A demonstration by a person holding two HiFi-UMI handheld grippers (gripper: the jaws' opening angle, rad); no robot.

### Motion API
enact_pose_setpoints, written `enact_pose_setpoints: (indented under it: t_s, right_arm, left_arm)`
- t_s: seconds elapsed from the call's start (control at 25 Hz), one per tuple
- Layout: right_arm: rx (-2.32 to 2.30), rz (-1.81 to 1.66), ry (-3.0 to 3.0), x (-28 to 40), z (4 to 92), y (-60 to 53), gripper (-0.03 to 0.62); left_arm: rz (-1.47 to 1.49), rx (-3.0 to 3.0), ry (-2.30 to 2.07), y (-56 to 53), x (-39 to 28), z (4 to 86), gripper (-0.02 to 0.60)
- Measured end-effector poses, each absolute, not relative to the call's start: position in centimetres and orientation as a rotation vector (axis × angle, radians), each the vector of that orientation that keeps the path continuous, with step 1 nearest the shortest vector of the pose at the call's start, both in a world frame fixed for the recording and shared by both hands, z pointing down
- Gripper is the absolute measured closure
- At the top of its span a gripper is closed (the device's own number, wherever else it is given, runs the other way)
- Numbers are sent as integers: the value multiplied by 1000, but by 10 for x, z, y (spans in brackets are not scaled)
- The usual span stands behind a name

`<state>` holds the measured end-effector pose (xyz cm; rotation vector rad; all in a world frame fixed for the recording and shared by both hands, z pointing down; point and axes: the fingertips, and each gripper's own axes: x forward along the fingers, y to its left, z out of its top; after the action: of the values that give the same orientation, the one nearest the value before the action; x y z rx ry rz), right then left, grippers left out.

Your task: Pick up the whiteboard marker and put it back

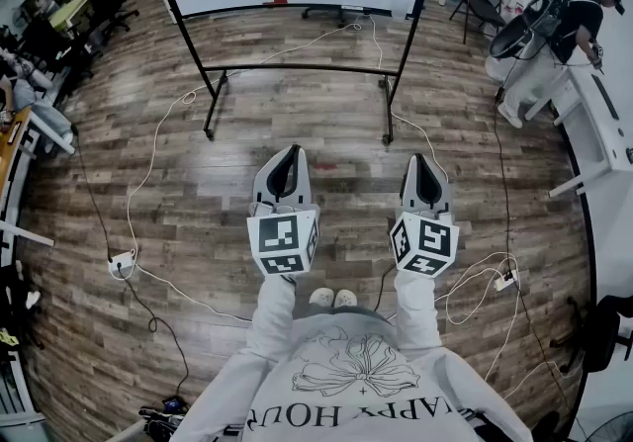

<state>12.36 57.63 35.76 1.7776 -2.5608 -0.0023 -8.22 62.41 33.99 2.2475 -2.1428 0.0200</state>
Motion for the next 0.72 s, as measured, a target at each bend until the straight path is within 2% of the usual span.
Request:
enact_pose_setpoints:
  t_s: [0.72]
  right_arm:
    - [1768, 30, -2557, 138, 368, 564, 588]
  left_arm:
    - [58, 2203, -2170, 618, -69, 349, 574]
